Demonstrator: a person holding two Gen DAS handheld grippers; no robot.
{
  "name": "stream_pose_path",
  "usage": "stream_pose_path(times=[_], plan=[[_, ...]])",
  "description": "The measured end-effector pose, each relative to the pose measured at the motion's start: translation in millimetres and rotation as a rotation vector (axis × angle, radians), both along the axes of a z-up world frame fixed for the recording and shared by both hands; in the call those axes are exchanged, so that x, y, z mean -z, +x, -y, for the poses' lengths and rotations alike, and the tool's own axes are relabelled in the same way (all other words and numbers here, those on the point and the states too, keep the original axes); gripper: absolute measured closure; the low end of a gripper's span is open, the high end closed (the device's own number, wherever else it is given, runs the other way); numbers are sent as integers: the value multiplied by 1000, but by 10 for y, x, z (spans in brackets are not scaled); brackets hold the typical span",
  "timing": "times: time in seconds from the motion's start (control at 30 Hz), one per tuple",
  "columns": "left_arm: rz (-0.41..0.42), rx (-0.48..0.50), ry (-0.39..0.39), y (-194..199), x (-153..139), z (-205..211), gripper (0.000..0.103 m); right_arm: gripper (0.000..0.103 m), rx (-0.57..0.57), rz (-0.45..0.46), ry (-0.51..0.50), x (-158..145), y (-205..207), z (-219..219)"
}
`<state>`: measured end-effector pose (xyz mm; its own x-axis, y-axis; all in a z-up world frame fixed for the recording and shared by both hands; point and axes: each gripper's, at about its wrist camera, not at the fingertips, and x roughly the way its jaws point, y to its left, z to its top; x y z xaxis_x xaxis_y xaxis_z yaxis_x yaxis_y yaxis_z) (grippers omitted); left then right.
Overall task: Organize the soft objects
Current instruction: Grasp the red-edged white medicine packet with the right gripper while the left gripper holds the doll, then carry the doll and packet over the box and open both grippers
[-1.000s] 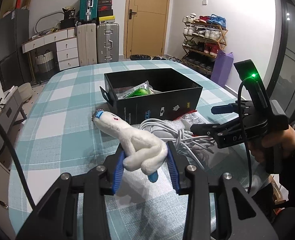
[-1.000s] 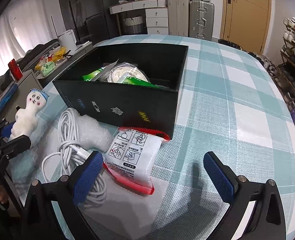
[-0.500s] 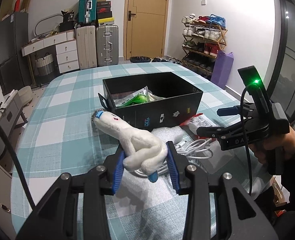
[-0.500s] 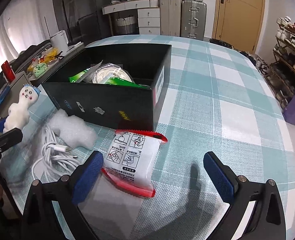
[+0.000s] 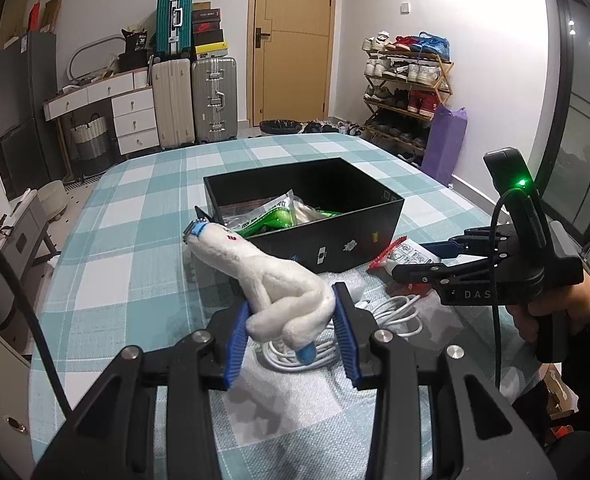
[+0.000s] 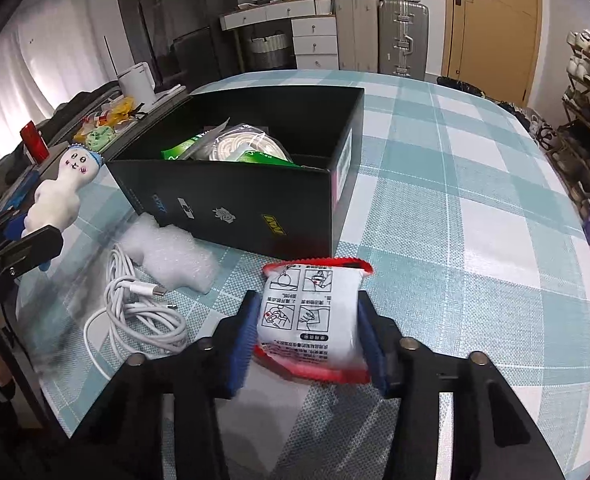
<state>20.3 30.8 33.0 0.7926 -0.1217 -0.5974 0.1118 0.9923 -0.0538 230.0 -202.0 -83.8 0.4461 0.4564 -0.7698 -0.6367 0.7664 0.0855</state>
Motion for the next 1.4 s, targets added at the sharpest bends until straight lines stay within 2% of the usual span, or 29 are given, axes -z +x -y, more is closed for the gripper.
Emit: stream_pose_path(times=[0.3,0.5,0.93,1.4], plan=[[30,-3,4,14,-109,24,65,57,6,51,57,-190,-131,169],[51,-8,9,68,-204,42,65,57,8,91,138,-416,-227,280],[93,-10,3,319,-365,64,65,57,-26,161,246,-724,-288,287],[69,18,-6,624,-317,112,65,57,-49,185,288,-883,-206,134]])
